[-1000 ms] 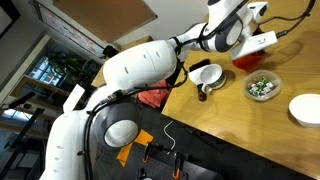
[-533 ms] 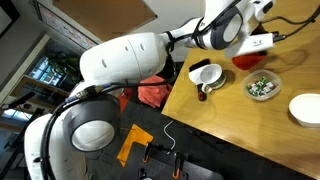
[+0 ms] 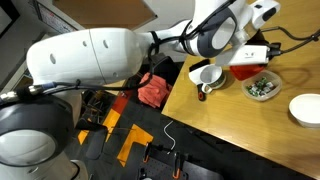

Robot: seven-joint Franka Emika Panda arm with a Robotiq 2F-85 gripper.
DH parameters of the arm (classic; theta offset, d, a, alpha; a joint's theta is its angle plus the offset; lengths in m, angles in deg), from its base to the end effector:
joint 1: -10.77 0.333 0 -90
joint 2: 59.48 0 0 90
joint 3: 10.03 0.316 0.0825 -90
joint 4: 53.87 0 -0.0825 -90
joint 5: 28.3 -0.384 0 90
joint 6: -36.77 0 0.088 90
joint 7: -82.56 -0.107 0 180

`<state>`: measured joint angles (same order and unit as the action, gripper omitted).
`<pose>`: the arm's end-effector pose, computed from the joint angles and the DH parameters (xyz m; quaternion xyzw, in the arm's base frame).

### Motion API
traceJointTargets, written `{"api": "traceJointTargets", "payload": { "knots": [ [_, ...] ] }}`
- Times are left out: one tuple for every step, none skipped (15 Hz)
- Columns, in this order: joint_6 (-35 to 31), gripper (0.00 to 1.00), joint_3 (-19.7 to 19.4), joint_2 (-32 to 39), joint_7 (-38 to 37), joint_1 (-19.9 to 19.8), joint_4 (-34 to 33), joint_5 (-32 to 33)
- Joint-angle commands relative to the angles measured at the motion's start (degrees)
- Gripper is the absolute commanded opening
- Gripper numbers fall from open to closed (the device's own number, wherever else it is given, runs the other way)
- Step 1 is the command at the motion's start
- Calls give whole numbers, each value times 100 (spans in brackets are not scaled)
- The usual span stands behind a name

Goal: Open the Tupperware, pour the sweets into it, then close the kid

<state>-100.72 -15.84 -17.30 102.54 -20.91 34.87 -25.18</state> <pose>0.5761 -0.4277 0.2285 0.9899 -0.1181 0.0260 0.0744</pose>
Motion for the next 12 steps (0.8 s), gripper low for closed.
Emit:
{"api": "traceJointTargets", "payload": {
  "knots": [
    [-588, 2, -313, -796, -24, 132, 1245, 4],
    [-746, 2, -376, -892, -1, 134, 1446, 20],
    [-929, 2, -428, -950, 25, 122, 1601, 28],
    [-1093, 2, -439, -981, 115, 79, 1715, 13],
    [-1253, 2, -405, -996, 262, 7, 1807, -30],
    [-925, 8, -434, -661, 121, 61, 1296, -52],
    [-1053, 8, -438, -703, 158, 36, 1421, -46],
    [-1099, 8, -442, -722, 162, 26, 1486, -44],
    [-1113, 8, -443, -732, 162, 27, 1515, -44],
    [-1115, 8, -443, -735, 162, 30, 1522, -45],
    [-1115, 8, -443, -739, 162, 33, 1523, -45],
    [-1115, 2, -442, -744, 162, 35, 1523, -45]
  ]
}}
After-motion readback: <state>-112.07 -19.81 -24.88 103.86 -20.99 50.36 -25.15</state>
